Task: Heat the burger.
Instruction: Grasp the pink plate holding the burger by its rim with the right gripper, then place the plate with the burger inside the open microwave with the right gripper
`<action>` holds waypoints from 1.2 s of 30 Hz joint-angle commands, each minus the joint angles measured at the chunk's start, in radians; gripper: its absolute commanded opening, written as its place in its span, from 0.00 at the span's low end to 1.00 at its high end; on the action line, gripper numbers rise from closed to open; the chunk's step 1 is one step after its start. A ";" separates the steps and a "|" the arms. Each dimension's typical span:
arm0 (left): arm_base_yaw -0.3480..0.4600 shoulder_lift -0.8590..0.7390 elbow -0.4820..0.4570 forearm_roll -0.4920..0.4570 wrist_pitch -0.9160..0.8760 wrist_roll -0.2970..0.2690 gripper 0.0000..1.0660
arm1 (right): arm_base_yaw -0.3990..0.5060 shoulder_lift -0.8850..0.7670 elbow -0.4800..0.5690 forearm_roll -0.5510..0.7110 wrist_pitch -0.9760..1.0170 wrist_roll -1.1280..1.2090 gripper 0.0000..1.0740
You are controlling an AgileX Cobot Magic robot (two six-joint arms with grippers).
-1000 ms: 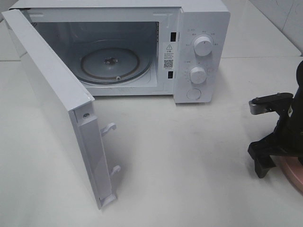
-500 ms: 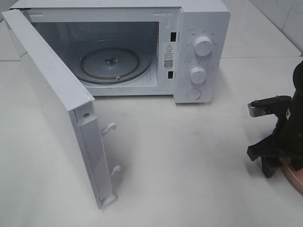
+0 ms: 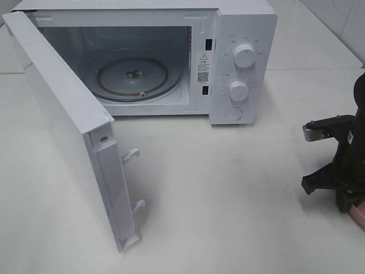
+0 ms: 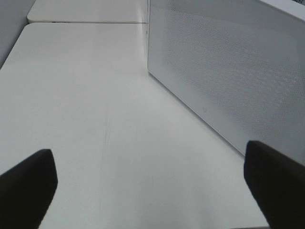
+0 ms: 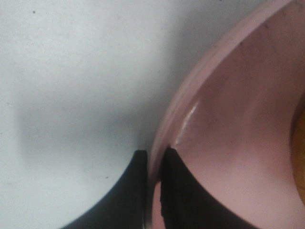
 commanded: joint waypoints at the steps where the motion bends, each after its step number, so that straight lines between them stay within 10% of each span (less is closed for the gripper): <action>1: 0.002 -0.017 -0.001 -0.006 -0.003 -0.001 0.94 | 0.002 0.013 0.008 -0.018 -0.001 0.027 0.00; 36: 0.002 -0.017 -0.001 -0.006 -0.003 -0.001 0.94 | 0.304 -0.221 0.093 -0.322 0.224 0.302 0.00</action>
